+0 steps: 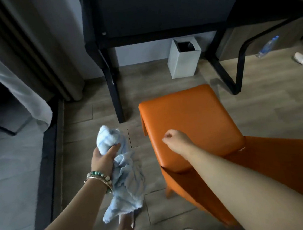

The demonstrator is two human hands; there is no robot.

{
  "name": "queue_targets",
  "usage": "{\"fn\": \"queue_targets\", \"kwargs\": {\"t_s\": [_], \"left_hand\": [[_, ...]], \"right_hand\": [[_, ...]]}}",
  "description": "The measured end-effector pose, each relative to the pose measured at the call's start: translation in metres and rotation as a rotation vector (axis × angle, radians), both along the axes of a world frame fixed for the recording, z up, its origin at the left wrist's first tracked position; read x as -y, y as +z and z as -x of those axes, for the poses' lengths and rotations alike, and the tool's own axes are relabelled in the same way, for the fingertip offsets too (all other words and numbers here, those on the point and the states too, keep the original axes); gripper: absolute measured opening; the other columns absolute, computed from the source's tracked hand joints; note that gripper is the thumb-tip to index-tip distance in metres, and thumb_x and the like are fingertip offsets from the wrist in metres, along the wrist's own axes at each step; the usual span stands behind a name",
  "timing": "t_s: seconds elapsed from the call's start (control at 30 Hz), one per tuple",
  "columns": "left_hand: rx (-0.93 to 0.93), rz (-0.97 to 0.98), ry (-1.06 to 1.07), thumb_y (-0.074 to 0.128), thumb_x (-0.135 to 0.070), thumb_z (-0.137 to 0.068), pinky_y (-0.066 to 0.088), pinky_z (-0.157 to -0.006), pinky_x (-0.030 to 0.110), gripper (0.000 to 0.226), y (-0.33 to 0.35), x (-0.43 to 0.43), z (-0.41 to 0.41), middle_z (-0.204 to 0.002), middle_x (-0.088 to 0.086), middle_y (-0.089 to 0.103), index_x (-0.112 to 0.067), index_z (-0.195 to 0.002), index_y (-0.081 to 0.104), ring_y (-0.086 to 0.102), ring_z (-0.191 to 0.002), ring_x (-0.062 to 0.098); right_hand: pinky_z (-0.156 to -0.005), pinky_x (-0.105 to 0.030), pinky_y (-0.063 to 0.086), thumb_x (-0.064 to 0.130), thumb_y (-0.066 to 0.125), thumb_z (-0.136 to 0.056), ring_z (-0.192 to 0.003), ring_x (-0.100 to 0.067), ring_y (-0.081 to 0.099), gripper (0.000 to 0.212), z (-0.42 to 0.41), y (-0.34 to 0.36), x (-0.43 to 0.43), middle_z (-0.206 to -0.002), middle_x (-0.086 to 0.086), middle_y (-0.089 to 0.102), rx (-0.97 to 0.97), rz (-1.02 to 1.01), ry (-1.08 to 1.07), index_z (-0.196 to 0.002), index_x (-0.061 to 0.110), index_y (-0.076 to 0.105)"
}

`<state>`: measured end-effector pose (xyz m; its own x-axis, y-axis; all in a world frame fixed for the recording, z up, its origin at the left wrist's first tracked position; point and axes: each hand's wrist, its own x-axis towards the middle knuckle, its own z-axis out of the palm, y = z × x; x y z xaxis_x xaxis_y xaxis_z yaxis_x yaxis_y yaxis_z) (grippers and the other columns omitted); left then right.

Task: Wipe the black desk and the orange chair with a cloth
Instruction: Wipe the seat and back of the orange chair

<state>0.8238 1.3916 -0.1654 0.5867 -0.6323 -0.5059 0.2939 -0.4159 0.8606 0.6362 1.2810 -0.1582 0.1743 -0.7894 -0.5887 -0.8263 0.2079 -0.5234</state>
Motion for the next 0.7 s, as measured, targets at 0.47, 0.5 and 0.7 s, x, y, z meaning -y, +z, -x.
{"fn": "queue_targets", "kwargs": {"t_s": [0.47, 0.5, 0.7], "left_hand": [[0.073, -0.204, -0.369, 0.076, -0.055, -0.051, 0.055, -0.080, 0.051, 0.068, -0.143, 0.166, -0.089, -0.096, 0.008, 0.071, -0.015, -0.105, 0.061, 0.068, -0.087, 0.028], [0.076, -0.203, -0.362, 0.076, -0.053, -0.052, 0.056, -0.079, 0.048, 0.068, -0.156, 0.178, -0.090, -0.096, 0.008, 0.071, -0.015, -0.106, 0.060, 0.069, -0.087, 0.027], [0.140, -0.096, -0.288, 0.074, -0.034, -0.075, 0.055, -0.076, 0.033, 0.049, -0.213, 0.263, -0.079, -0.106, 0.003, 0.064, -0.018, -0.115, 0.050, 0.064, -0.091, 0.017]], "right_hand": [[-0.107, -0.041, 0.034, 0.031, 0.051, -0.090, -0.132, -0.026, 0.038, 0.047, -0.060, -0.155, 0.096, -0.144, -0.003, 0.042, -0.224, -0.042, -0.342, -0.136, 0.026, 0.045], [-0.108, -0.042, 0.032, 0.032, 0.051, -0.089, -0.136, -0.026, 0.032, 0.050, -0.060, -0.164, 0.109, -0.148, -0.002, 0.037, -0.251, -0.008, -0.317, -0.138, 0.028, 0.041], [-0.108, -0.044, 0.024, 0.044, 0.049, -0.092, -0.141, -0.024, 0.017, 0.062, -0.049, -0.208, 0.159, -0.155, 0.000, 0.016, -0.410, 0.062, -0.097, -0.146, 0.040, 0.019]]}}
